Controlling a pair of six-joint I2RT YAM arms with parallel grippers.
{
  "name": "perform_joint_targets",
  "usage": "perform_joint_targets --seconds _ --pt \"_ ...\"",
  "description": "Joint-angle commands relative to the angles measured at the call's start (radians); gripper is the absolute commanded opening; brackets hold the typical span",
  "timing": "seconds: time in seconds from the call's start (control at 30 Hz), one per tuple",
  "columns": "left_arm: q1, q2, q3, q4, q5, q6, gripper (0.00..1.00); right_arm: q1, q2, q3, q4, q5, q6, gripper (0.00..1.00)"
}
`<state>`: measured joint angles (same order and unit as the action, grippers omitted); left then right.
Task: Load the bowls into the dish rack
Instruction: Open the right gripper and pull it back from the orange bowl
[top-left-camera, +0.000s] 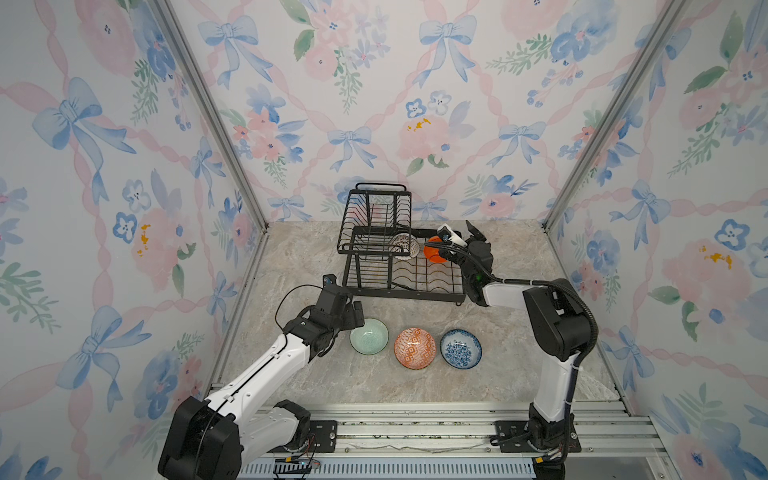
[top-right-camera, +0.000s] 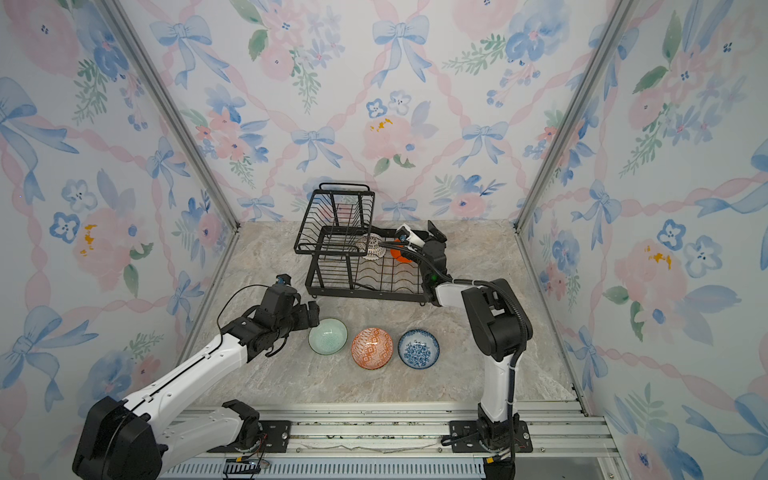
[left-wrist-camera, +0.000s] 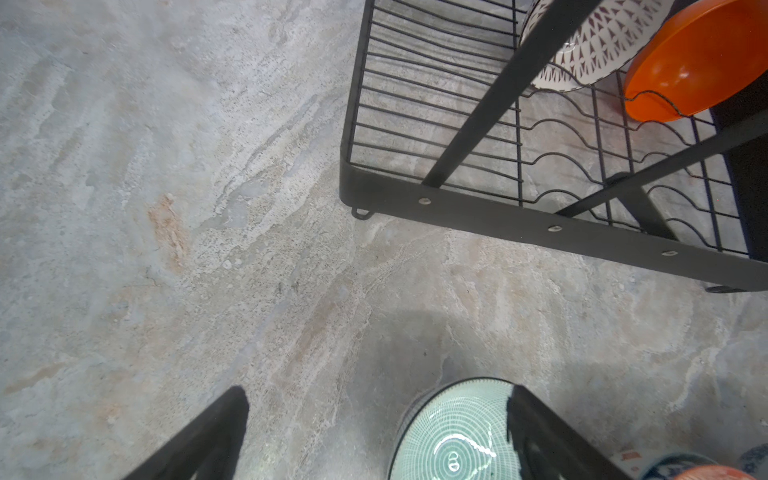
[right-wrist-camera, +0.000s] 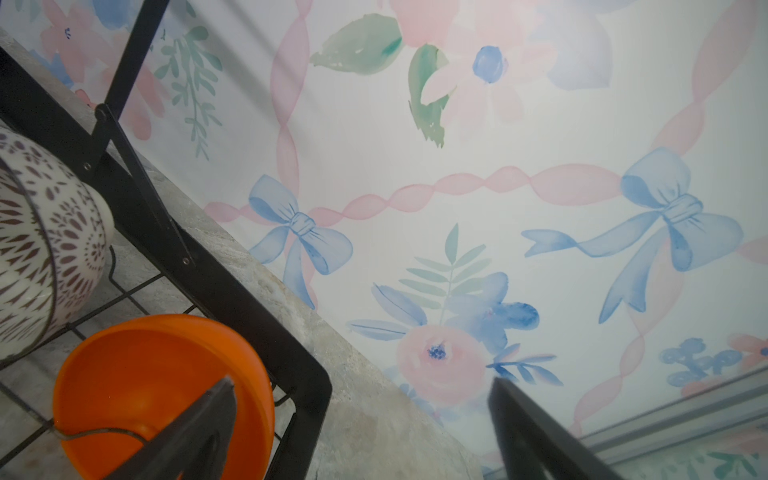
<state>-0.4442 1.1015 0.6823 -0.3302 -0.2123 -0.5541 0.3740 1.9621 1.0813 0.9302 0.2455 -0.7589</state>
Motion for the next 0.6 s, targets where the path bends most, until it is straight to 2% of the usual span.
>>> perform_joint_targets --seconds 0.0,0.3,0.47,0.57 --pt "0.007 -0.033 -0.018 -0.002 0.015 0.01 0.98 0.021 -0.066 -0.044 -0.017 0.025 0.042 0.97" --pt "-0.009 -0.096 -0.052 -0.011 0.021 -0.009 0.98 0.044 -0.257 -0.129 -0.17 0.039 0.14 0.97" --pt "-0.035 -0.139 -0.076 -0.027 -0.016 -0.02 0.98 0.083 -0.409 -0.18 -0.338 0.069 0.226 0.97" --pt "-0.053 -0.143 -0.076 -0.044 -0.046 -0.014 0.98 0.109 -0.51 -0.161 -0.54 0.111 0.322 0.97"
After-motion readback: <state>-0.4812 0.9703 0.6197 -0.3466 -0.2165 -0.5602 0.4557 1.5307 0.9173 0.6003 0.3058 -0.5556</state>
